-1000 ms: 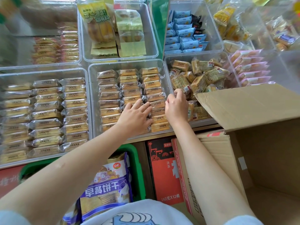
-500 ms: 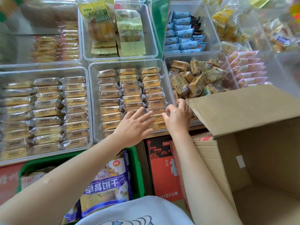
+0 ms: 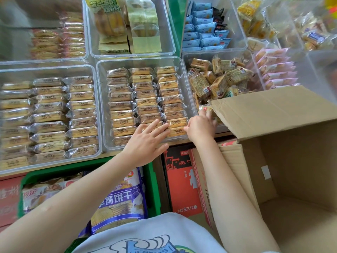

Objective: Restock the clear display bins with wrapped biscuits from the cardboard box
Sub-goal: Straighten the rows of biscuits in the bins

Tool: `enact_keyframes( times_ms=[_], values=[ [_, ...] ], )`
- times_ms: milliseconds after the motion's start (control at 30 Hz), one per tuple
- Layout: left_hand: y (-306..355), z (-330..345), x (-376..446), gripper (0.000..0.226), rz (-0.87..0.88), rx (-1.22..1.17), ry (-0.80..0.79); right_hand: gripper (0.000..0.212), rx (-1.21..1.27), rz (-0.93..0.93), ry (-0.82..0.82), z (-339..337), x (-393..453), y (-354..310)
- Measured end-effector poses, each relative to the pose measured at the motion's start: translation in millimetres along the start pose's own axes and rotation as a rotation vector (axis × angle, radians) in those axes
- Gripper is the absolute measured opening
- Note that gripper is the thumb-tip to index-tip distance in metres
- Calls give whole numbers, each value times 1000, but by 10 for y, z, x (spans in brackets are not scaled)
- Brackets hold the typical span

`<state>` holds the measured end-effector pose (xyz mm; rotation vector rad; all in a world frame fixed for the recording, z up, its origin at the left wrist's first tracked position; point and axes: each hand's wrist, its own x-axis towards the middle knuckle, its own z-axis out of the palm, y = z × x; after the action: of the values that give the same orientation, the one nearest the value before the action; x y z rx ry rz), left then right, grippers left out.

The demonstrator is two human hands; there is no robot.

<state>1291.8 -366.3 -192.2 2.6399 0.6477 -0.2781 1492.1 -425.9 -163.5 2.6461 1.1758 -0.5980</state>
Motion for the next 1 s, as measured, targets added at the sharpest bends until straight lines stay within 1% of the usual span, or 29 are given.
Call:
enact_keyframes(
  times_ms=[100,167,233,300,367,567,667,767,833,900,933,1000],
  values=[
    [40,-28,-7,74,8,-4,17,20,6,10,18,-23,14,-5],
    [45,-27,-19,72,-2,-14,31,16,17,7,76,-25,-31,15],
    [62,-41,3,73,-14,-13,10,9,25,3,157,-8,-86,39],
    [100,-71,61,67,-13,0,-12,6,12,6,226,22,-119,51],
    [133,-96,121,58,-25,3,-38,7,-1,5,260,52,-113,46],
    [141,-136,195,53,-60,21,-99,7,-32,14,251,103,-42,5],
    [170,-196,256,55,-47,60,-112,10,-60,18,204,55,-20,-20],
    [159,-209,258,58,2,58,-100,14,-66,27,174,14,-16,-33],
    [113,-182,204,60,8,21,-63,12,-18,15,195,3,-31,-10],
    [57,-148,151,63,-5,8,-81,10,117,-25,227,-5,-60,-1],
    [41,-134,138,63,-4,16,-97,11,176,-53,227,-10,-75,-8],
    [27,-151,152,61,3,8,-95,15,202,-83,193,-36,-89,-25]
  ],
)
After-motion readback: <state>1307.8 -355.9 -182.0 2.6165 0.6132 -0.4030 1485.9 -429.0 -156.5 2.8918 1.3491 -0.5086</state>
